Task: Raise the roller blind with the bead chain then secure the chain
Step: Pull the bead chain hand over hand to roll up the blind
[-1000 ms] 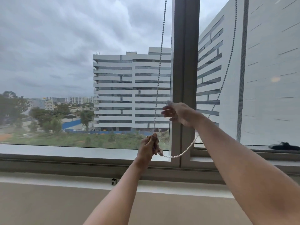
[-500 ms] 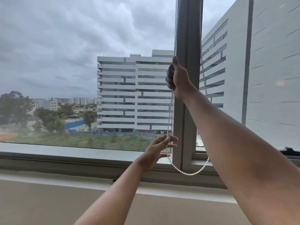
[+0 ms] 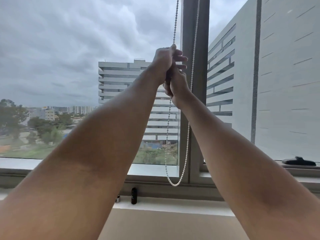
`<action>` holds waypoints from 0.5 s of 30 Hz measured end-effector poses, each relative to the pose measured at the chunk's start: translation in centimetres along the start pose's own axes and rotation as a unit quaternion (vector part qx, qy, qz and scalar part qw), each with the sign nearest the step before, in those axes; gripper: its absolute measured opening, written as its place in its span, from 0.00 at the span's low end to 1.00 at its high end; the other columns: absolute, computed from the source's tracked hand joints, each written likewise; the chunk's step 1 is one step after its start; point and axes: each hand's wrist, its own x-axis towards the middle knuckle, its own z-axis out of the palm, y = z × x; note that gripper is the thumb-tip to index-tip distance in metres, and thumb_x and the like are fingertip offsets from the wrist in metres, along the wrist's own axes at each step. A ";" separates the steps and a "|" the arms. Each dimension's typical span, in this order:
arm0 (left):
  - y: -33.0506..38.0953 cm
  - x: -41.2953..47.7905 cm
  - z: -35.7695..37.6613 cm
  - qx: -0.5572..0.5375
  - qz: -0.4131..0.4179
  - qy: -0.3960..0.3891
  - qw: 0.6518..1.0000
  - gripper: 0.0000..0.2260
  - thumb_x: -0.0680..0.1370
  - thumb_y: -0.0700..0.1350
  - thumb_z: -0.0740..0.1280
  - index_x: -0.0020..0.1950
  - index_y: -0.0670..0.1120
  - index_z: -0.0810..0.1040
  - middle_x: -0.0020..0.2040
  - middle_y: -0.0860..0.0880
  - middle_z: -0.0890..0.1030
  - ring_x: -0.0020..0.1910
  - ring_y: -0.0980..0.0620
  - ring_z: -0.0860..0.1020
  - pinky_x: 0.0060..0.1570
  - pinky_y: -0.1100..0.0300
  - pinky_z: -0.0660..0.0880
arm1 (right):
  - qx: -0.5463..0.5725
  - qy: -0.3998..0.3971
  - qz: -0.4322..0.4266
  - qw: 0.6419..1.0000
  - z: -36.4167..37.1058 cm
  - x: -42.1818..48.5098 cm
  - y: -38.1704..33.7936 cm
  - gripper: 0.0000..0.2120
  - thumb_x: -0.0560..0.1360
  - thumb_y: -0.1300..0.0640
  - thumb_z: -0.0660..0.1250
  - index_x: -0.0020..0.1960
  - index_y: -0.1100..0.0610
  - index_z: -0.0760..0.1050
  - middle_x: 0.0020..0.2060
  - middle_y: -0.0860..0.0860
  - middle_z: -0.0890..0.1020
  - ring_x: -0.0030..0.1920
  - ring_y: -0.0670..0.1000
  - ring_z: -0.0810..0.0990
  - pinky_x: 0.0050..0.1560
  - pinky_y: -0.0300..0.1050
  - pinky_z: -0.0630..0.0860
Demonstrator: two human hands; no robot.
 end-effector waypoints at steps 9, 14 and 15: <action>-1.8 0.3 -0.1 -0.110 0.062 0.026 0.992 0.18 0.81 0.42 0.55 0.32 0.42 0.67 0.19 0.52 0.63 0.15 0.56 0.65 0.23 0.65 0.68 | -0.025 0.012 -0.002 1.000 0.4 0.0 0.1 0.19 0.81 0.50 0.52 0.33 0.54 0.67 0.13 0.43 0.64 0.14 0.42 0.59 0.16 0.33 0.54; -2.9 -0.1 -0.1 -0.117 0.078 0.040 0.989 0.18 0.81 0.42 0.56 0.31 0.42 0.67 0.20 0.52 0.63 0.17 0.57 0.63 0.22 0.65 0.68 | -0.042 0.021 -0.003 0.999 0.1 -0.5 0.6 0.17 0.80 0.54 0.52 0.34 0.54 0.68 0.14 0.43 0.65 0.14 0.41 0.60 0.16 0.34 0.56; -3.5 -0.4 -0.2 -0.121 0.081 0.043 0.988 0.18 0.81 0.41 0.55 0.30 0.43 0.67 0.20 0.52 0.63 0.18 0.57 0.62 0.22 0.65 0.68 | -0.050 0.020 0.000 0.999 -0.1 -0.8 1.1 0.17 0.80 0.54 0.52 0.34 0.54 0.68 0.14 0.43 0.66 0.14 0.41 0.61 0.16 0.34 0.56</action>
